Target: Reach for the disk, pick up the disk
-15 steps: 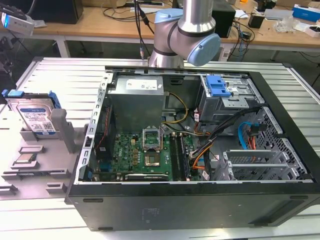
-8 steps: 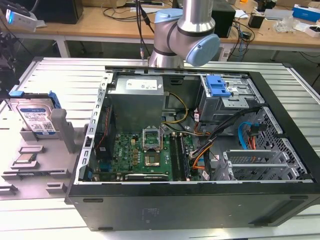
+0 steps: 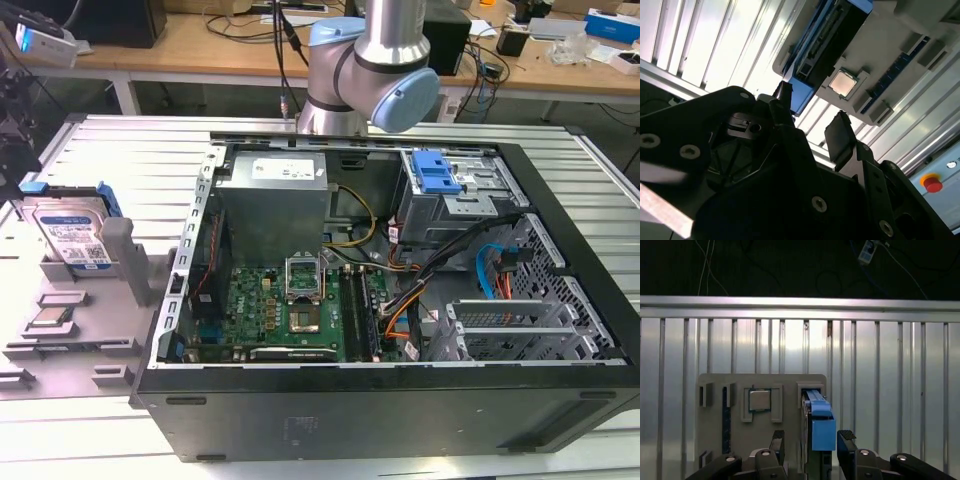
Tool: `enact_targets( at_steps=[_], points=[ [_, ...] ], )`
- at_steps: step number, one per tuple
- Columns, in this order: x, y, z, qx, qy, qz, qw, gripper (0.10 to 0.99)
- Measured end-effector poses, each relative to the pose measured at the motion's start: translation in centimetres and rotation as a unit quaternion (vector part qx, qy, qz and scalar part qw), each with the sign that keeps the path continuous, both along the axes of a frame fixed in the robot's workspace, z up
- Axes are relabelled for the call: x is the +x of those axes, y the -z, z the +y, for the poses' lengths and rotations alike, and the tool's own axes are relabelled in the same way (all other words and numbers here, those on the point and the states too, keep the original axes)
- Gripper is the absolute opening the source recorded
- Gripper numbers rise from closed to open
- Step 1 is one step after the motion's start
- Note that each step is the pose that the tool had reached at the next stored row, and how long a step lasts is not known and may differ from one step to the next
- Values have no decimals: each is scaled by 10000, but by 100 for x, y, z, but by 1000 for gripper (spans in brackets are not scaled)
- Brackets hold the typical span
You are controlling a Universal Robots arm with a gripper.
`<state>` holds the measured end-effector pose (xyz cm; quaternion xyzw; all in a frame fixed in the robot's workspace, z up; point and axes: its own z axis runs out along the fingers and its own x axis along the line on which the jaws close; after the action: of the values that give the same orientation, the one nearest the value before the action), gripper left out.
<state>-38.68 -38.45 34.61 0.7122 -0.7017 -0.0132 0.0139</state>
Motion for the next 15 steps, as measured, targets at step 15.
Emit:
enact_targets(
  at_steps=[15],
  points=[
    [0,80,0,1,0,-1,10000,541]
  ],
)
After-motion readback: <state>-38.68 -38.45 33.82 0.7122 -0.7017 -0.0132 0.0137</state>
